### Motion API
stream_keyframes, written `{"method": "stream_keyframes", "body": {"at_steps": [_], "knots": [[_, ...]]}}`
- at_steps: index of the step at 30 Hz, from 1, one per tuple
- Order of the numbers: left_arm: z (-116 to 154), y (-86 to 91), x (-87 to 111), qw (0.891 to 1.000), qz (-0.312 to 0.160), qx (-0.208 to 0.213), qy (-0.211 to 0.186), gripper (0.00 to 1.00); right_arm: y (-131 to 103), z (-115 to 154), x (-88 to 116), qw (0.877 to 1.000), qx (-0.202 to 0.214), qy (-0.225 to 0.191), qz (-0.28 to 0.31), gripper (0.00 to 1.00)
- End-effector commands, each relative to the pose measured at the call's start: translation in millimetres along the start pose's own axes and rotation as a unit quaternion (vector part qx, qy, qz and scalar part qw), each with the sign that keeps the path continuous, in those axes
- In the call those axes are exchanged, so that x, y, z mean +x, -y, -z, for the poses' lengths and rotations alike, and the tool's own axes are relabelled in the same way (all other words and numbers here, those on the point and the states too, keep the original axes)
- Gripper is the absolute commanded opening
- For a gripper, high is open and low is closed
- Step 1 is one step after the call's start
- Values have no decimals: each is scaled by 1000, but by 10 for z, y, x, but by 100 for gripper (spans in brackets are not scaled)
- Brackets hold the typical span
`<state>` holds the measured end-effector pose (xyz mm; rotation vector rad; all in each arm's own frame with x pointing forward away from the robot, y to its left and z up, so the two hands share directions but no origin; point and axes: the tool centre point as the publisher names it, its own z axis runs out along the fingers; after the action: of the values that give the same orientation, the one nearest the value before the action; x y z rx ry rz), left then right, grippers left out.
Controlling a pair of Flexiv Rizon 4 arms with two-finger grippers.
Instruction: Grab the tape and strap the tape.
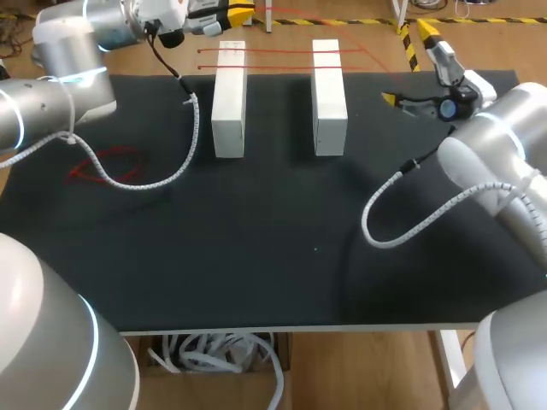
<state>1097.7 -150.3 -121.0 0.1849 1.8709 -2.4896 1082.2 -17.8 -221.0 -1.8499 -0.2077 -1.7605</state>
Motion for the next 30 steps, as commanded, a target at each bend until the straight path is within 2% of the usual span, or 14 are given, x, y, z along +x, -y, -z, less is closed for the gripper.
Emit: {"method": "stream_keyframes", "body": {"at_steps": [1,6,17,18,19,20,22,23,30], "knots": [[-4,2,12,1000,-1,0,2,0,-25,-12,1,959,-281,-35,11,100],[-4,2,12,1000,-1,0,2,0,-68,-4,-12,955,-296,-36,5,100],[-4,2,12,1000,-1,0,2,0,-144,-26,-21,954,-298,-44,7,100],[-4,2,12,1000,-1,0,2,0,-145,-27,-21,954,-296,-43,8,65],[-4,2,12,1000,-1,0,2,0,-147,-32,-23,954,-296,-43,9,49],[-4,2,12,1000,-1,0,2,0,-148,-34,-25,955,-295,-42,9,46],[-4,2,12,1000,-1,0,2,0,-153,-43,-28,956,-291,-41,13,3],[-4,2,12,1000,-1,0,2,0,-153,-48,-32,956,-291,-41,14,0],[-4,2,12,1000,-1,0,2,0,-131,-79,-41,958,-285,-38,13,0]]}}
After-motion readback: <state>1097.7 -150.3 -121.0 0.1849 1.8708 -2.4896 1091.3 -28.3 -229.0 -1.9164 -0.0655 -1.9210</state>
